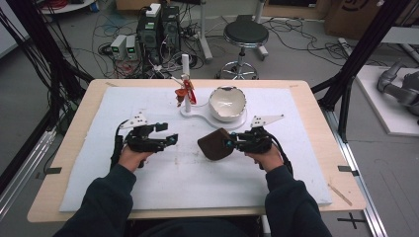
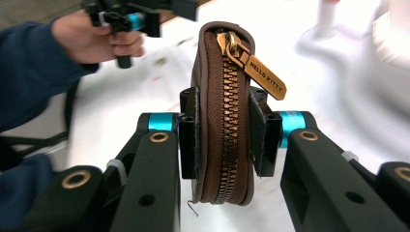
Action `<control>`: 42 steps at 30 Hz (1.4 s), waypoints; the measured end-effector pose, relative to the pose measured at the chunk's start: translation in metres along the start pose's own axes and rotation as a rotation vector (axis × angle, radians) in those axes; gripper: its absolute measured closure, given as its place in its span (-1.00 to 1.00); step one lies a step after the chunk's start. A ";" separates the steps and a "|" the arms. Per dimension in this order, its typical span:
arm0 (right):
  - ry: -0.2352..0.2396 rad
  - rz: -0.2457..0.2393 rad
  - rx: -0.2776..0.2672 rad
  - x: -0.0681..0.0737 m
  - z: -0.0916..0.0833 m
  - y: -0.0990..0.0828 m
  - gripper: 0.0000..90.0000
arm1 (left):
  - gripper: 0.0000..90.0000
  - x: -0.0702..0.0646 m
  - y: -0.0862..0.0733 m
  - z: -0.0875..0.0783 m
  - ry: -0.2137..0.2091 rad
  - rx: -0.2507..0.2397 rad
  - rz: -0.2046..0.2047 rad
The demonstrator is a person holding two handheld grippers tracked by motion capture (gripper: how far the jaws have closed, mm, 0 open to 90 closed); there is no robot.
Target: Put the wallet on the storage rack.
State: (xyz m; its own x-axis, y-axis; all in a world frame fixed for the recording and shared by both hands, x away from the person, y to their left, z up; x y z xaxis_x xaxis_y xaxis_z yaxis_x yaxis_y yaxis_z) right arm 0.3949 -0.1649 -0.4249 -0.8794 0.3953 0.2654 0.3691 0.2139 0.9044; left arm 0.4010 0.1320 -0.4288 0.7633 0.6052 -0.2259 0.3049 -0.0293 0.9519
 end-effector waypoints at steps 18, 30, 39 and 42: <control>-0.243 -0.108 -0.197 -0.062 -0.018 0.082 0.56 | -0.48 0.037 0.004 -0.024 0.102 -0.055 -0.032; -0.300 -0.136 -0.142 -0.105 0.007 0.070 0.56 | -0.48 0.038 0.002 -0.024 0.099 -0.048 -0.042; -0.268 -0.125 -0.159 -0.110 0.004 0.063 0.55 | -0.48 0.038 0.002 -0.024 0.101 -0.048 -0.047; -0.267 -0.117 -0.161 -0.111 0.004 0.063 0.55 | -0.48 0.038 0.002 -0.023 0.101 -0.047 -0.048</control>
State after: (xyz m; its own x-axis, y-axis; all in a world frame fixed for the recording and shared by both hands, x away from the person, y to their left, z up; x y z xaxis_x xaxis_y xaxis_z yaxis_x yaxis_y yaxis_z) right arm 0.5173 -0.1916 -0.3993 -0.7953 0.6010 0.0789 0.1991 0.1361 0.9705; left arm 0.4170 0.1734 -0.4306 0.6862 0.6825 -0.2518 0.3109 0.0379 0.9497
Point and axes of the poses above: each handheld gripper's, and its own axes: z roughly forward along the jaws, y roughly out of its top, x roughly to its left, the point moved 6 cm from there along z, roughly forward along the jaws, and after that the axes turned 5 degrees about -x, right-handed, at the moved point
